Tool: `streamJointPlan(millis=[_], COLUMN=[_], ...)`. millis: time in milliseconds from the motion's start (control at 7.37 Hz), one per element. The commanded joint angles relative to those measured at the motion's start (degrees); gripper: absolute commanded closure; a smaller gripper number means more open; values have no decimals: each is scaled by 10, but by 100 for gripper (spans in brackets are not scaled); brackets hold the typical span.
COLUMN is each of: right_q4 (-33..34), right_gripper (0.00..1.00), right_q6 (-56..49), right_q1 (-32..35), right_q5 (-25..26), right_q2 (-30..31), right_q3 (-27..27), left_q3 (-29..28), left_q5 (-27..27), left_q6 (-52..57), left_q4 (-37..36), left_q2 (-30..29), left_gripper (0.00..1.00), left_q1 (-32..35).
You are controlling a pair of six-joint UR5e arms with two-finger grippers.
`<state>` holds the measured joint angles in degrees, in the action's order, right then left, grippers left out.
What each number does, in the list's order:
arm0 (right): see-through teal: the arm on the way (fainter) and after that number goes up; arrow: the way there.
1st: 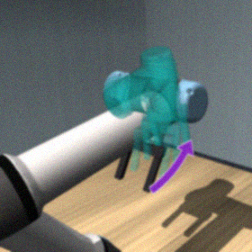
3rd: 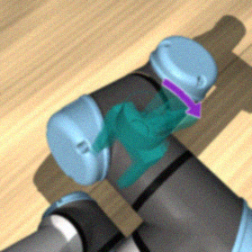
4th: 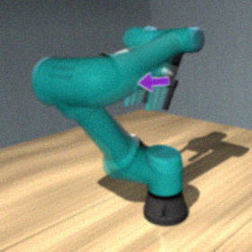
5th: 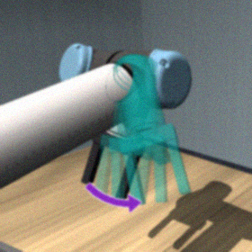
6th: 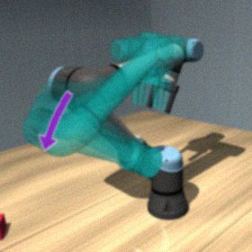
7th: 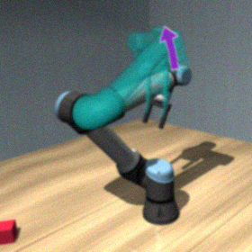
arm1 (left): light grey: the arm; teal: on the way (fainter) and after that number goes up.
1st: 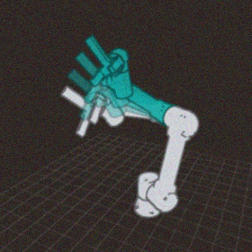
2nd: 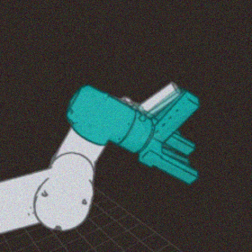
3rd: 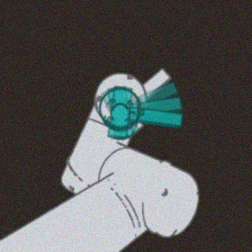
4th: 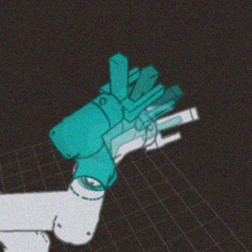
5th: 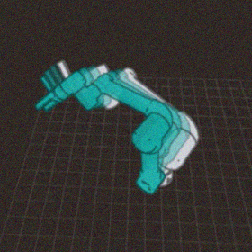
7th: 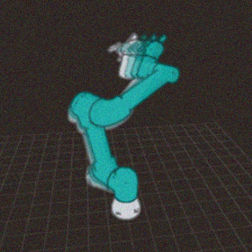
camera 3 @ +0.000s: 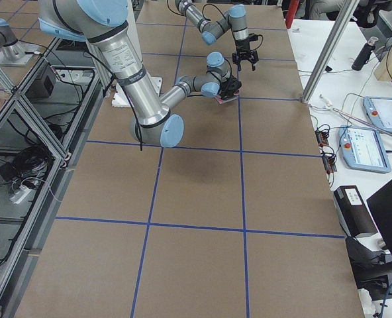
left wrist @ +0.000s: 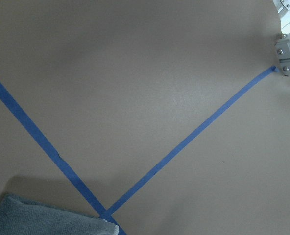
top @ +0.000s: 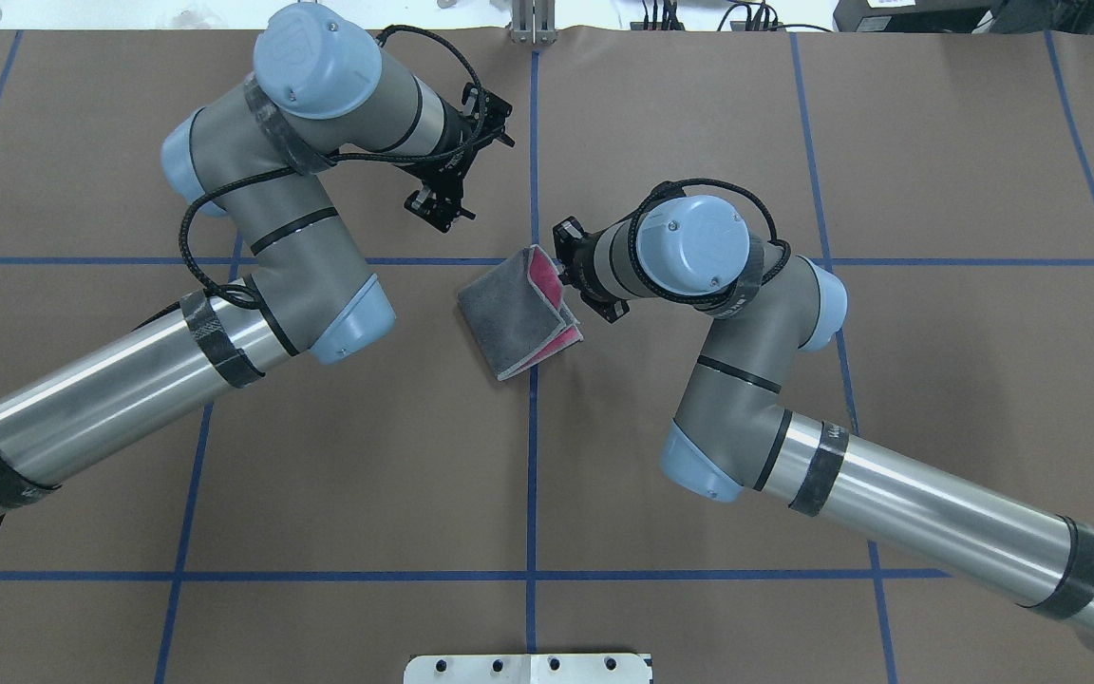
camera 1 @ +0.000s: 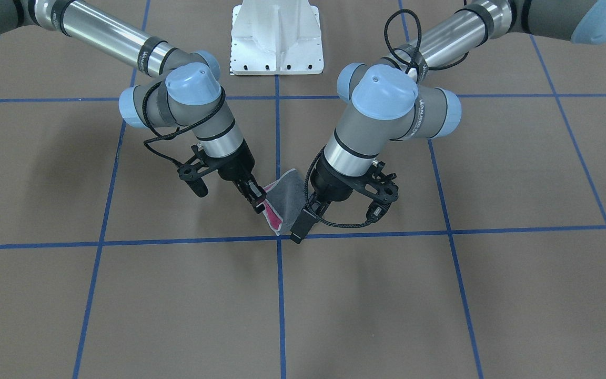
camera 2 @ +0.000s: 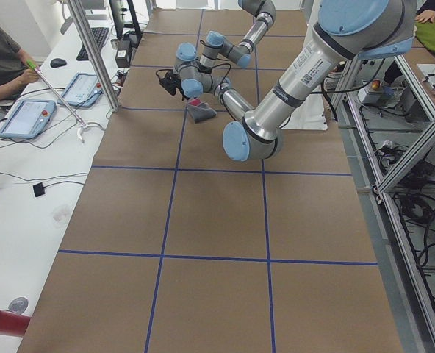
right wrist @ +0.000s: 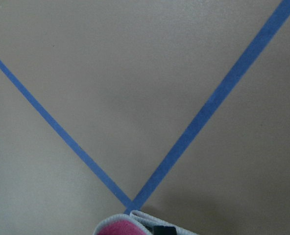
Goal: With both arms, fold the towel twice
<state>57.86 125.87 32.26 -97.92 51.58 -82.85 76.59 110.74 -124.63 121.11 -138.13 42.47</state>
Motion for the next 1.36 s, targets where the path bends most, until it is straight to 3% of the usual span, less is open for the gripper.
streamJointPlan(millis=[0, 407, 815, 1222], right_q4=[36, 52, 52, 14], right_gripper=[100, 100, 100, 100], right_q6=[0, 1, -1, -4], right_q1=[-1, -25, 1, 5], right_q5=[-20, -25, -25, -25], right_q2=[11, 24, 24, 10], right_q3=[-40, -44, -37, 8], left_q3=[0, 1, 1, 1], left_q5=[0, 0, 0, 0], left_q6=[-1, -4, -4, -4], left_q4=[0, -1, -2, -3], left_q2=[0, -3, -3, -3], left_gripper=[1, 1, 1, 1], left_q1=[0, -1, 0, 0])
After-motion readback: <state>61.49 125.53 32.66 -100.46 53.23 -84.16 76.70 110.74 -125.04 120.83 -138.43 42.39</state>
